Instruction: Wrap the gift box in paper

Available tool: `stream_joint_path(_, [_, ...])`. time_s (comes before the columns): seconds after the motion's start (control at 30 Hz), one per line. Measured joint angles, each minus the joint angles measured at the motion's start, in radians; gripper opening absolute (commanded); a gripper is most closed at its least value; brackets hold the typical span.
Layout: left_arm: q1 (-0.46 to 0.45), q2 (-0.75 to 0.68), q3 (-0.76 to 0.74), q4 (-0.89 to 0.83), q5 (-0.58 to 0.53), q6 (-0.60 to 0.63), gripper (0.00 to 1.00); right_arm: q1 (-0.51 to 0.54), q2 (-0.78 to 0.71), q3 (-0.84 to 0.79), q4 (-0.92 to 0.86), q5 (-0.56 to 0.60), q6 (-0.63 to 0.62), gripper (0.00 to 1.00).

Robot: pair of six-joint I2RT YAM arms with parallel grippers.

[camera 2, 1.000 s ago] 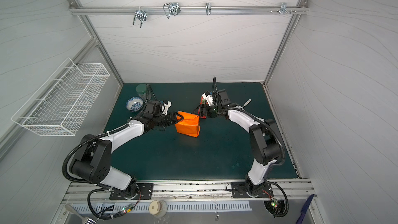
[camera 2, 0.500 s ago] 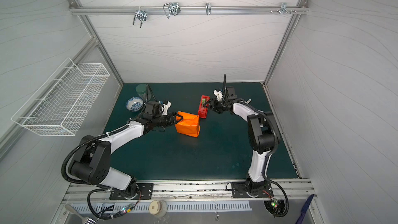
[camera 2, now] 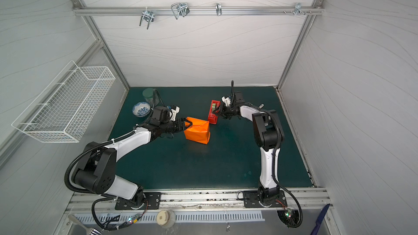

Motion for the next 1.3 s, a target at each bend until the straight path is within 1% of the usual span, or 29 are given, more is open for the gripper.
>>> stream_joint_path(0.17, [0.0,0.0,0.0,0.0,0.0,0.0,0.72,0.007,0.022,0.001,0.028,-0.038,0.016,0.25])
stream_joint_path(0.23, [0.0,-0.001,0.0,0.0,-0.002,0.0,0.72,0.009,0.029,0.001,0.042,-0.048,0.026,0.19])
stream_joint_path(0.43, [0.0,-0.005,0.0,-0.006,-0.006,0.0,0.72,0.009,0.035,0.0,0.08,-0.069,0.072,0.08])
stream_joint_path(0.5, [0.0,-0.006,0.0,-0.007,-0.006,0.0,0.72,0.009,0.035,-0.004,0.1,-0.084,0.097,0.0])
stream_joint_path(0.73, [0.0,-0.006,0.0,-0.007,-0.007,0.001,0.72,0.002,0.035,-0.048,0.205,-0.122,0.216,0.0])
stream_joint_path(1.07, [0.001,-0.006,0.0,-0.008,-0.007,0.002,0.72,-0.006,0.032,-0.151,0.465,-0.177,0.442,0.0])
stream_joint_path(1.3, [0.003,-0.006,-0.001,-0.007,-0.007,0.004,0.72,-0.006,0.026,-0.181,0.58,-0.19,0.528,0.0])
